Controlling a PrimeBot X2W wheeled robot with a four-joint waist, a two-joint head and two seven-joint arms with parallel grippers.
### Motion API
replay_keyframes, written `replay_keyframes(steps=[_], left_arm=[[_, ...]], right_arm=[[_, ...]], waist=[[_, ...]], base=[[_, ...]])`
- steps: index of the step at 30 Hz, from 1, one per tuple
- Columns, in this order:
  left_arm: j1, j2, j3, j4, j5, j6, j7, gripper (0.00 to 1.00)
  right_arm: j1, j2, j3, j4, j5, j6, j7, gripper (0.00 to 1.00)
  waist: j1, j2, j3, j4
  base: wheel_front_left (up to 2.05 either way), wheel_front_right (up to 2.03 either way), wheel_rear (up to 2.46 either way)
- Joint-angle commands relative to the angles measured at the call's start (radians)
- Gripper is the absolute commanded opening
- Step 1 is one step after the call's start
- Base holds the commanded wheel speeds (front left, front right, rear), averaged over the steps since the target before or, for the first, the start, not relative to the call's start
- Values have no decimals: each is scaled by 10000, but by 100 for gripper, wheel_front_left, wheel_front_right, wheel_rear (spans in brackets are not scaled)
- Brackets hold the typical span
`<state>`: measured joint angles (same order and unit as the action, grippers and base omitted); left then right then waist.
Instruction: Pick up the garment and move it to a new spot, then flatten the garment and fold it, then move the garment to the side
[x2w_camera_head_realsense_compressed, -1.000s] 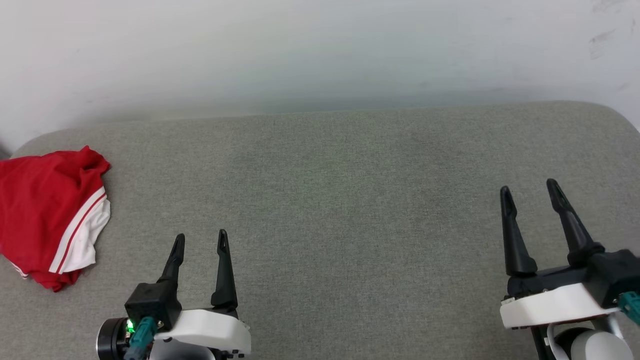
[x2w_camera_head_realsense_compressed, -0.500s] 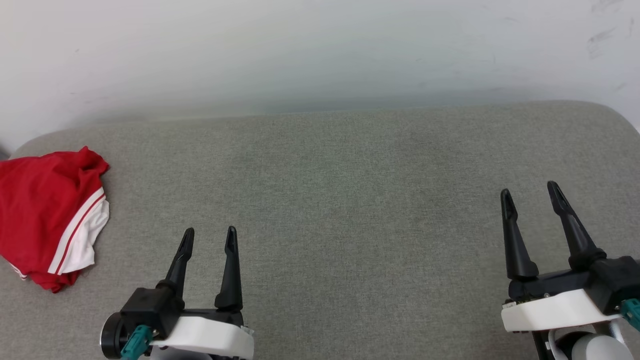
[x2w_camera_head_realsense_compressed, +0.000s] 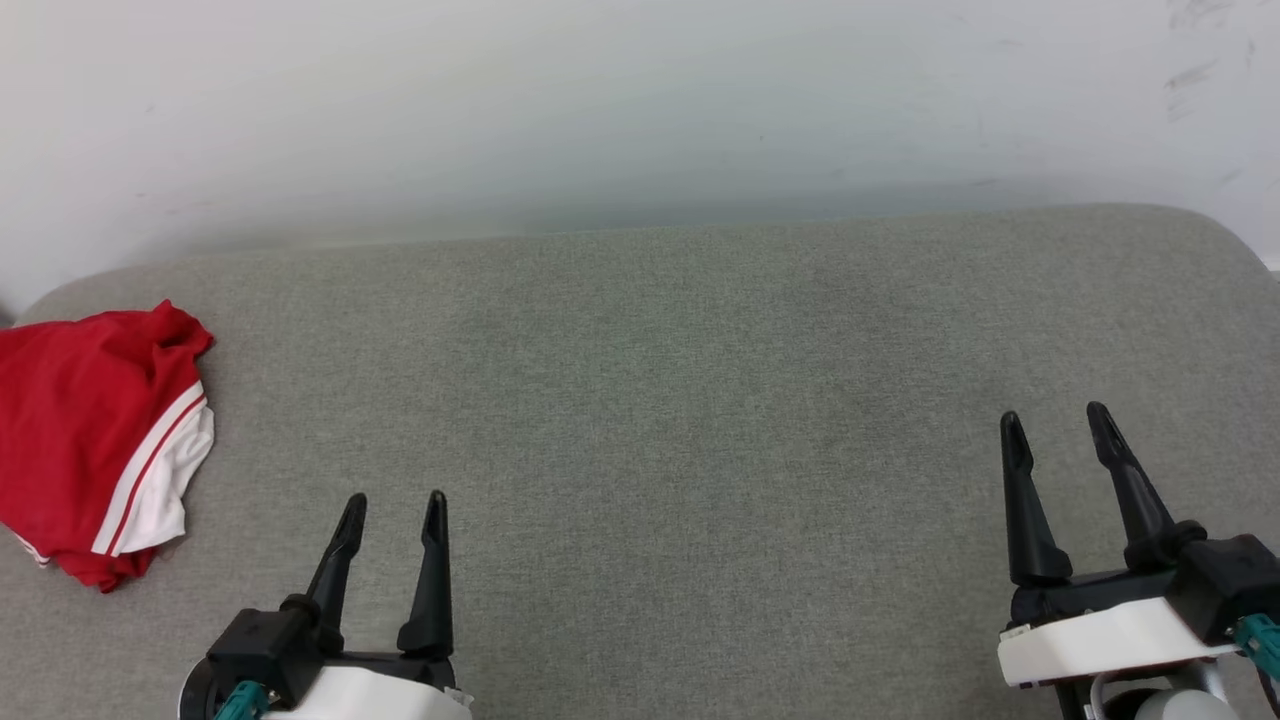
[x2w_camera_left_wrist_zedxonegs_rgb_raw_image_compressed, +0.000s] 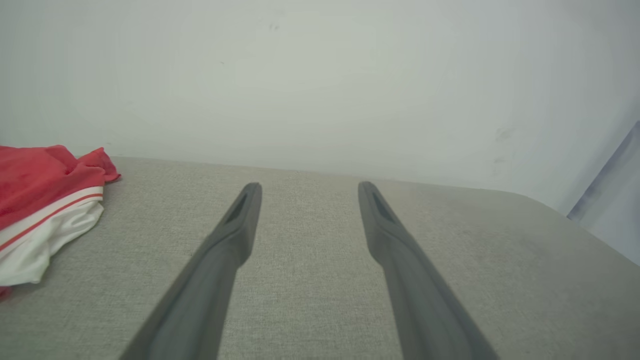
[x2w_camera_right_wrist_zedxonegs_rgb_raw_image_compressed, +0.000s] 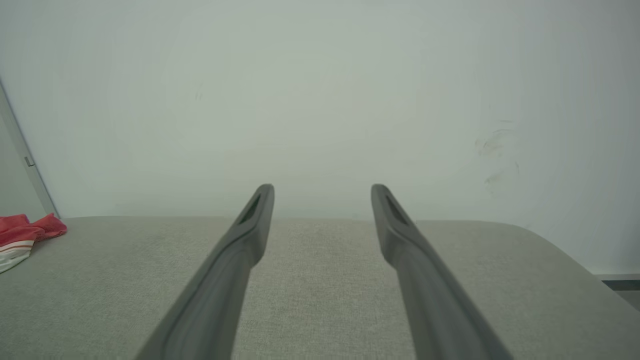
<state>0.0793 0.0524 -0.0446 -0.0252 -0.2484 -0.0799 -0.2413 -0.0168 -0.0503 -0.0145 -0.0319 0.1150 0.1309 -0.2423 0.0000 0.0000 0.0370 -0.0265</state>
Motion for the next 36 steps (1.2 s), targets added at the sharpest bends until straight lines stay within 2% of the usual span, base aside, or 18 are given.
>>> replay_keyframes(steps=[1,11,21,28,36], left_arm=[[66,-21,-28,29,184,-105,-91,100],[88,-21,-260,246,695,-245,-266,100],[88,-23,-204,189,658,-278,-255,100],[86,-23,-78,297,626,-292,-243,100],[198,-25,168,325,697,-300,-244,100]], right_arm=[[110,1,22,43,-156,-3,-65,100],[159,2,-107,558,-429,-3,-253,100],[133,2,-29,613,-384,-3,-234,100],[230,2,197,438,-471,-3,-234,100],[379,1,428,348,-409,-3,-232,100]], waist=[[0,0,-8,-8],[0,0,4,-32],[0,0,-55,131],[0,0,-63,676],[0,0,-206,1717]], base=[[0,0,0],[0,0,0],[0,0,0],[0,0,0],[0,0,0]])
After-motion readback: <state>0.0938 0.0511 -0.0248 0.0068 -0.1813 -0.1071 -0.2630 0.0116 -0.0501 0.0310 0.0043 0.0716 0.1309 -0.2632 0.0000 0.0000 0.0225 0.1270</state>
